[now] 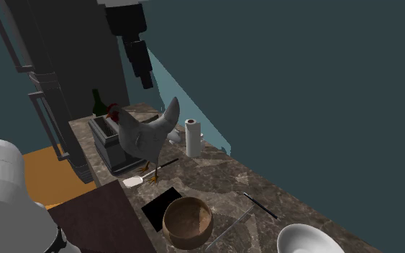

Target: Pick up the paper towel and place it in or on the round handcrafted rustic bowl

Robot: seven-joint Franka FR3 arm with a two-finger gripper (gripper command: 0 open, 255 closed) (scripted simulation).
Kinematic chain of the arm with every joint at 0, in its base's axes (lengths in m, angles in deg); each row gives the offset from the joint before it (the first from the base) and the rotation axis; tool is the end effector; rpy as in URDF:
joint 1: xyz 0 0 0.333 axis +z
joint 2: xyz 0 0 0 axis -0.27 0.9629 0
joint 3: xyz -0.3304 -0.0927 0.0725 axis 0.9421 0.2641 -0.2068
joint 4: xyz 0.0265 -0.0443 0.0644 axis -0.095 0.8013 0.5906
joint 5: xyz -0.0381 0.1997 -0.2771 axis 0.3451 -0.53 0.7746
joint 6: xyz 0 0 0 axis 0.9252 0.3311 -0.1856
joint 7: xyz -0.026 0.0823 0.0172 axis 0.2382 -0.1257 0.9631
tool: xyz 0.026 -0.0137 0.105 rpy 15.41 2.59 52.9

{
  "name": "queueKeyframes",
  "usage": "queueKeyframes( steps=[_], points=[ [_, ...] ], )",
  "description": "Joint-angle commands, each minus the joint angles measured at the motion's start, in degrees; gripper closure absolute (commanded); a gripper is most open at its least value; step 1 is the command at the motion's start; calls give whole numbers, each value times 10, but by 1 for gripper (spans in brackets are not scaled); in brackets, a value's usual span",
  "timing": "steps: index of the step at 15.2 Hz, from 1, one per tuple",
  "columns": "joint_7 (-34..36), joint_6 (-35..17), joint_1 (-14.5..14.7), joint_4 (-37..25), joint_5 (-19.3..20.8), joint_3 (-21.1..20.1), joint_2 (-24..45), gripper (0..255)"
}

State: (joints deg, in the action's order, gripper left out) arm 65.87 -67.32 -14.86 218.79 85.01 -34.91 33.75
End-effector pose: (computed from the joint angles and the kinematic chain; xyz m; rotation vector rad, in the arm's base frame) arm 0.2431 -0.0101 0.6517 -3.0644 0.2869 -0.2068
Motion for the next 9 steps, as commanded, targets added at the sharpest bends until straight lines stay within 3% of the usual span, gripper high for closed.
queueKeyframes(
  steps=[1,9],
  points=[
    [0,0,0,0,0,0,0,0],
    [53,-107,16,-2,-25,-46,127,0]
  ],
)
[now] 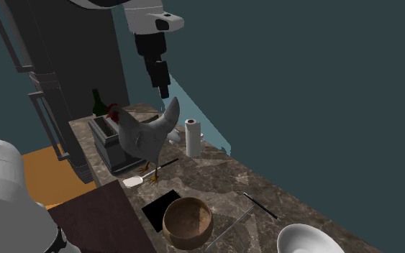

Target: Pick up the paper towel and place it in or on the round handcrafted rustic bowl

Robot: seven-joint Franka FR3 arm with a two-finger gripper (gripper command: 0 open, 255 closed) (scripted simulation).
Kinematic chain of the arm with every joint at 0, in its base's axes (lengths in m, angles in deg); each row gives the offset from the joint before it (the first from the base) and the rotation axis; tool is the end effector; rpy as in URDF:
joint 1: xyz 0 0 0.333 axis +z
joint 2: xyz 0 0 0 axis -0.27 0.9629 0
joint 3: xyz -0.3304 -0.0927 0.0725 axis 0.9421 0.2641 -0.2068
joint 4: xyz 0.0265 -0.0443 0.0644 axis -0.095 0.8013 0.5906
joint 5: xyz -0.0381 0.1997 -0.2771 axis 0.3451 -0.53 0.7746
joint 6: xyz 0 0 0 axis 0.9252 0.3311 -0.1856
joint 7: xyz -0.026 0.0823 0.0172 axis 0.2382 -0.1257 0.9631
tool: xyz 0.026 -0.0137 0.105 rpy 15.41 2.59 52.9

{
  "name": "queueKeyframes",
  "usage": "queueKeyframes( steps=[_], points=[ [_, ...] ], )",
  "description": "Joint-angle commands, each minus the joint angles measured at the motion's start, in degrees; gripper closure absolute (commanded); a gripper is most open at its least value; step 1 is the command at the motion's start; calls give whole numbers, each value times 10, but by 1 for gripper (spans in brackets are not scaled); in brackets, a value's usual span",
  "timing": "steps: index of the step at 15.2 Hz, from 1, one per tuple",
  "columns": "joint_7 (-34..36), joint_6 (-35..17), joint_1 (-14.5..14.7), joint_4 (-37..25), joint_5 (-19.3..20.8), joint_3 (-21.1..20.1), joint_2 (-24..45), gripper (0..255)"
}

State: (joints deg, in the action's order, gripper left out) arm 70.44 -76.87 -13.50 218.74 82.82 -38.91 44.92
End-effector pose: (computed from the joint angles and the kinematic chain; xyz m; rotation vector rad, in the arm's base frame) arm 0.3169 0.0299 0.6142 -3.0662 0.3021 -0.1595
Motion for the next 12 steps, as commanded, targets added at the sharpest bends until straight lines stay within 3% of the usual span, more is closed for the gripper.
queueKeyframes(
  steps=[1,12],
  points=[
    [13,-24,4,-5,-5,-11,33,0],
    [85,-132,21,-92,-5,-62,251,0]
  ],
)
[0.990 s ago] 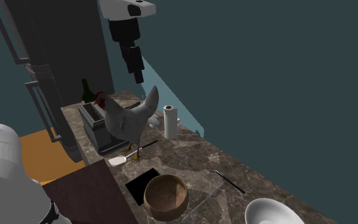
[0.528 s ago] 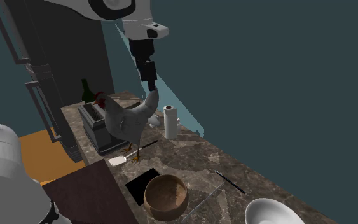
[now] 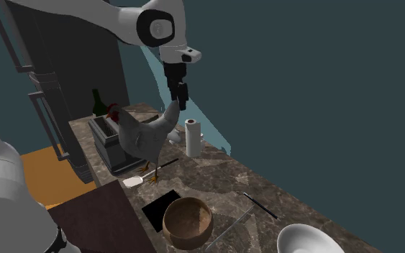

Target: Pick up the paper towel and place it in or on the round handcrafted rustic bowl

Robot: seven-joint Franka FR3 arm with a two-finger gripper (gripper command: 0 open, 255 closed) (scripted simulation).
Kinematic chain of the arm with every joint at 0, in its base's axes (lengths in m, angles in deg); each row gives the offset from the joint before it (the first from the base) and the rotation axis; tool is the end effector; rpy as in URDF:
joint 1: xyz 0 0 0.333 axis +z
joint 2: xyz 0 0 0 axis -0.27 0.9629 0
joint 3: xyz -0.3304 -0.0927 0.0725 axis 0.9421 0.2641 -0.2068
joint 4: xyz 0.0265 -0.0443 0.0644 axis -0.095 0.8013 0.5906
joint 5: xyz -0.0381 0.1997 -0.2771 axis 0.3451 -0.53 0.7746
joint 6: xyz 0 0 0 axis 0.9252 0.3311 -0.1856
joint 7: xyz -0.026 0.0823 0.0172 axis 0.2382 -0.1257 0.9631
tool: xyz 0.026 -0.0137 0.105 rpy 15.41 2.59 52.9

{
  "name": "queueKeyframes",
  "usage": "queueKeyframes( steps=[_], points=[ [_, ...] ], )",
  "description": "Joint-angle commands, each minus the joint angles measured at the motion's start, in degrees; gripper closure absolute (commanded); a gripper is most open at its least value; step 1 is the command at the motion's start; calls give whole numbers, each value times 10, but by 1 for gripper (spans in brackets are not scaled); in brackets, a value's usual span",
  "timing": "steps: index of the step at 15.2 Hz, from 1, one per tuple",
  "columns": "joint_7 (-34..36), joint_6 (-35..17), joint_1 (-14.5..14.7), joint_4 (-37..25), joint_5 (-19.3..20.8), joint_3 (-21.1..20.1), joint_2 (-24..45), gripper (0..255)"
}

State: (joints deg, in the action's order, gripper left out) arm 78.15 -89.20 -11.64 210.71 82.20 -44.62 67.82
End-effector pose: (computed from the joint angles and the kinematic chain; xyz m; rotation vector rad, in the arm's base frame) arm 0.4439 0.0985 0.5414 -3.0666 0.3285 -0.0795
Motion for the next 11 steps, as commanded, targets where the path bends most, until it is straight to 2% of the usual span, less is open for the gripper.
queueKeyframes(
  steps=[1,11],
  points=[
    [15,-15,4,-24,4,-8,43,0],
    [81,-50,33,-186,37,-27,263,0]
  ],
)
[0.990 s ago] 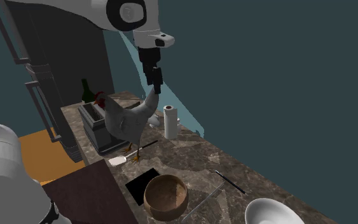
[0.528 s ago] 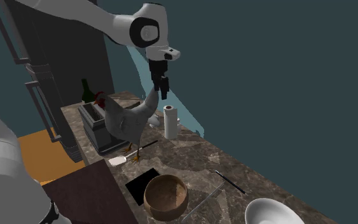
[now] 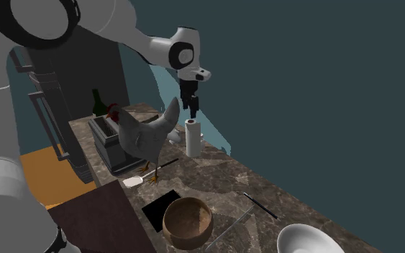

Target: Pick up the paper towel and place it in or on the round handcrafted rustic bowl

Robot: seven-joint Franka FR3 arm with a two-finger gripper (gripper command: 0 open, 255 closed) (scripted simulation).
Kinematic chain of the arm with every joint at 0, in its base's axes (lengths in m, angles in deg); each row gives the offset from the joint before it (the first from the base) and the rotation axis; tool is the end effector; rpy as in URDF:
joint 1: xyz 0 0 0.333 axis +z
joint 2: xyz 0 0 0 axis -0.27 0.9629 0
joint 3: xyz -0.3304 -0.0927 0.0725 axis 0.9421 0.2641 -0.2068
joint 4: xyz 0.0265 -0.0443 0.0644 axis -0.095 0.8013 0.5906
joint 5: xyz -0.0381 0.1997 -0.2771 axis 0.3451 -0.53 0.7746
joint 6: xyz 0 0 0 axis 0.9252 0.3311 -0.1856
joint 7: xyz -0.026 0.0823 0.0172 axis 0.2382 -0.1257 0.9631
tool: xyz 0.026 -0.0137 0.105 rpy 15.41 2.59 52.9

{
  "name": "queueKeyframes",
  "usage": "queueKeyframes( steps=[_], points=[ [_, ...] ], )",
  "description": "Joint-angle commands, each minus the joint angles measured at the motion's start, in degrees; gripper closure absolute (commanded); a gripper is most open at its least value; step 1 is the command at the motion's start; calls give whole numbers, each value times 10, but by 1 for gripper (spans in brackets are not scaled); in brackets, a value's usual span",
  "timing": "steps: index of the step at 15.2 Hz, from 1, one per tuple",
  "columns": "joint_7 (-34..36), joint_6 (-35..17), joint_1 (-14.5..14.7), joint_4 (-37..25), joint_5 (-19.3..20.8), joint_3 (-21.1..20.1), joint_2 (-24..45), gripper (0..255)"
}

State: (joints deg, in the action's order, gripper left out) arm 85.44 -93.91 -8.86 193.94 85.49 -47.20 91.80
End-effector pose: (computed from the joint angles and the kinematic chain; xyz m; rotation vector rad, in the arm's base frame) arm 0.5621 0.1625 0.4590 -3.0642 0.3525 -0.0072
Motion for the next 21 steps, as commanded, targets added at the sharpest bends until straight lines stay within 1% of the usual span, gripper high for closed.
queueKeyframes(
  steps=[1,8,15,21],
  points=[
    [14,-2,9,-40,8,-2,47,0],
    [45,20,40,-208,27,1,208,0],
    [47,-21,43,-191,30,4,232,0],
    [47,-24,44,-190,30,4,234,0]
  ],
)
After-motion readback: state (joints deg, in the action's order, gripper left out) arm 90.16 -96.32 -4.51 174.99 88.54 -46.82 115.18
